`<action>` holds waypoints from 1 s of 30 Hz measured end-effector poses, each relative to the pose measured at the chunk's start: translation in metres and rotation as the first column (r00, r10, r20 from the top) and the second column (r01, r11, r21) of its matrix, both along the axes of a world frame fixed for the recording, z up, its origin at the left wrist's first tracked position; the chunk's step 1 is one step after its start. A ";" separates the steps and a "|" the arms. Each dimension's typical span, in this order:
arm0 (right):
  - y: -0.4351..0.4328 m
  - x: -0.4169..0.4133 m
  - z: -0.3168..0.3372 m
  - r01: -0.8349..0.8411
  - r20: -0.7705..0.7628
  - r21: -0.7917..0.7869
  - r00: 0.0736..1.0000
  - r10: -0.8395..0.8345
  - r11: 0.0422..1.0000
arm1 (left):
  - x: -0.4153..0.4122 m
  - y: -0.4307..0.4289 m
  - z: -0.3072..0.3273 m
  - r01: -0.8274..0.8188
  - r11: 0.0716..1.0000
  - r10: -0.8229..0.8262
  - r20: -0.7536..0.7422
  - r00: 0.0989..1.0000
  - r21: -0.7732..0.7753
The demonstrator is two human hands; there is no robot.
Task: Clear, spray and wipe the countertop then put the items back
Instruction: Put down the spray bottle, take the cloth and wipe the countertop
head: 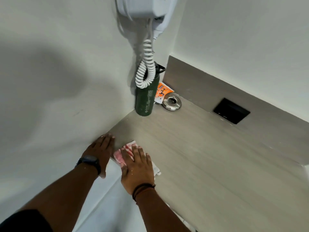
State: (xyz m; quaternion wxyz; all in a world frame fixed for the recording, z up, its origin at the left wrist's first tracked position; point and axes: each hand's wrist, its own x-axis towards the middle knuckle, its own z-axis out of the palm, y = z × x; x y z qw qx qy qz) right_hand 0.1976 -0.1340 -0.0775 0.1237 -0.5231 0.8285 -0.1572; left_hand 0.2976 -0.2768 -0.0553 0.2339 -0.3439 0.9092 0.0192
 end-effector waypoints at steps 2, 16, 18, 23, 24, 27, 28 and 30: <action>0.019 -0.013 -0.001 0.085 0.002 -0.015 0.996 -0.085 0.996 | -0.004 0.003 0.005 -0.003 1.000 0.003 -0.002 1.000 0.022; 0.255 -0.125 0.008 0.692 -0.094 0.056 0.722 -0.686 0.720 | -0.127 0.124 -0.009 0.328 0.932 -0.306 -0.156 0.939 0.151; 0.286 -0.133 0.008 0.764 -0.113 0.068 0.645 -0.755 0.642 | -0.137 0.138 -0.013 0.346 0.929 -0.326 -0.156 0.933 0.131; 0.297 -0.137 0.007 0.833 -0.120 0.104 0.553 -0.824 0.544 | -0.142 0.151 -0.023 0.335 0.939 -0.319 -0.167 0.933 0.081; 0.290 -0.134 0.007 0.841 -0.118 0.111 0.540 -0.833 0.530 | -0.142 0.152 -0.023 0.333 0.940 -0.319 -0.161 0.934 0.070; 0.263 -0.118 0.005 0.803 -0.100 0.104 0.595 -0.797 0.587 | -0.143 0.156 -0.023 0.313 0.949 -0.305 -0.133 0.943 0.043; 0.254 -0.111 0.004 0.775 -0.085 0.095 0.632 -0.771 0.625 | -0.144 0.158 -0.023 0.305 0.952 -0.299 -0.126 0.946 0.035; 0.243 -0.099 0.004 0.729 -0.053 0.075 0.684 -0.727 0.681 | -0.146 0.163 -0.023 0.288 0.957 -0.284 -0.121 0.951 0.021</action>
